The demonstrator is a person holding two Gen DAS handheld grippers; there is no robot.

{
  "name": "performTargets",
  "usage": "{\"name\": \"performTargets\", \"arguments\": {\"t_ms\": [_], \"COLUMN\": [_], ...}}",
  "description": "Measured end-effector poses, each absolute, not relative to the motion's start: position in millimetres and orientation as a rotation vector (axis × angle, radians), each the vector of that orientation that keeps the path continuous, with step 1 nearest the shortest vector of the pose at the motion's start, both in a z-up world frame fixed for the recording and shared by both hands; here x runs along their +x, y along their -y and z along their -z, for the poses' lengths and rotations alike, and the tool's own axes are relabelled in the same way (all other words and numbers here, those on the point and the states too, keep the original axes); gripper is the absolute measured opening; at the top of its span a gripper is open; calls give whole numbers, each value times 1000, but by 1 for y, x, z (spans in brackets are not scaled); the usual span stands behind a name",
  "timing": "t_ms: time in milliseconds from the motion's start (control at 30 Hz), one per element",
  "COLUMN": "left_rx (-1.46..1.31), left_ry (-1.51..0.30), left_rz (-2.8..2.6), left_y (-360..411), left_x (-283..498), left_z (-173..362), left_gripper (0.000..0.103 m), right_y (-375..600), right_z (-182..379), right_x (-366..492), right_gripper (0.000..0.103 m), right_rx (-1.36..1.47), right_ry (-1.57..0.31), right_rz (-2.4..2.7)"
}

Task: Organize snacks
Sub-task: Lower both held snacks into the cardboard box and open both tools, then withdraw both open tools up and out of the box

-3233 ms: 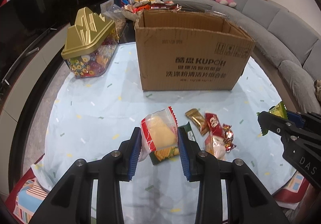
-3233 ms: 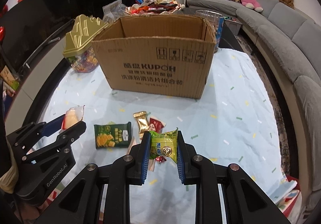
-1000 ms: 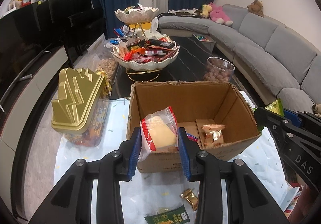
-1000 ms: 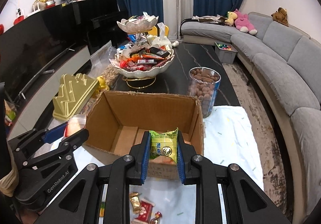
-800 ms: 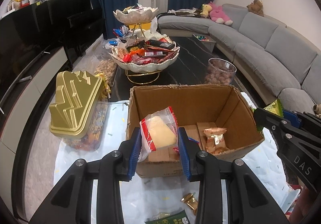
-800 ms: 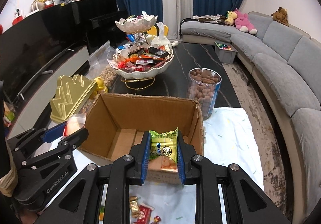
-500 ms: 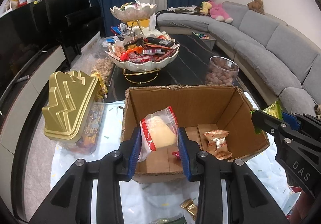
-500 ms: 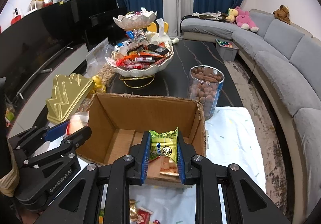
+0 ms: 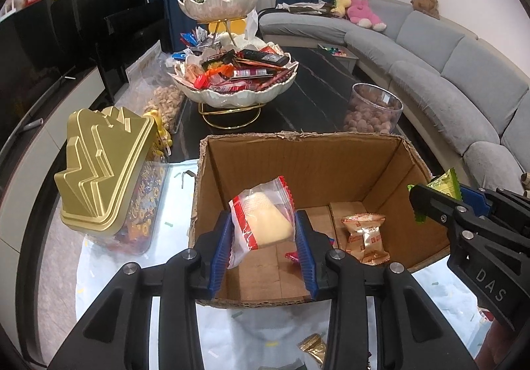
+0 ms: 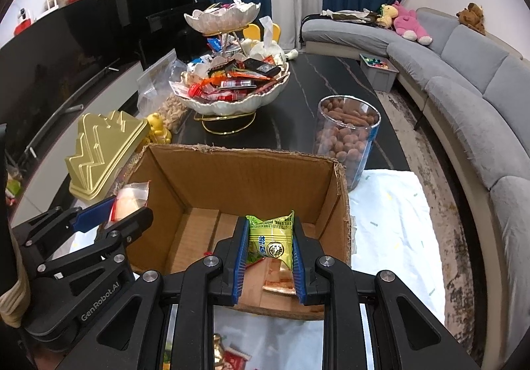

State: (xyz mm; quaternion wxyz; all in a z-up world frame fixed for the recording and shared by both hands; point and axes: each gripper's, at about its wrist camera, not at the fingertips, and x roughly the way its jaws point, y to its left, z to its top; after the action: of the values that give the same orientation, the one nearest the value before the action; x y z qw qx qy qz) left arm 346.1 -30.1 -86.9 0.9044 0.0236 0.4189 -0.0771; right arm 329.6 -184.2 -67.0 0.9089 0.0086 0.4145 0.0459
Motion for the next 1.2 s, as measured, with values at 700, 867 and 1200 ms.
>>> {"name": "performTargets", "arguments": {"t_ms": [700, 867, 1200], "left_rx": [55, 55, 57], "left_ry": [-846, -836, -811], "left_rz": [124, 117, 109], "left_y": [22, 20, 17], "left_x": [337, 331, 310], "left_z": [73, 67, 50], "left_gripper": [74, 77, 80], "right_y": [192, 191, 192], "right_z": [56, 50, 37], "right_x": [323, 316, 295], "right_gripper": [57, 57, 57], "right_rx": [15, 17, 14], "right_ry": [-836, -824, -802], "right_rz": [-39, -39, -37]}}
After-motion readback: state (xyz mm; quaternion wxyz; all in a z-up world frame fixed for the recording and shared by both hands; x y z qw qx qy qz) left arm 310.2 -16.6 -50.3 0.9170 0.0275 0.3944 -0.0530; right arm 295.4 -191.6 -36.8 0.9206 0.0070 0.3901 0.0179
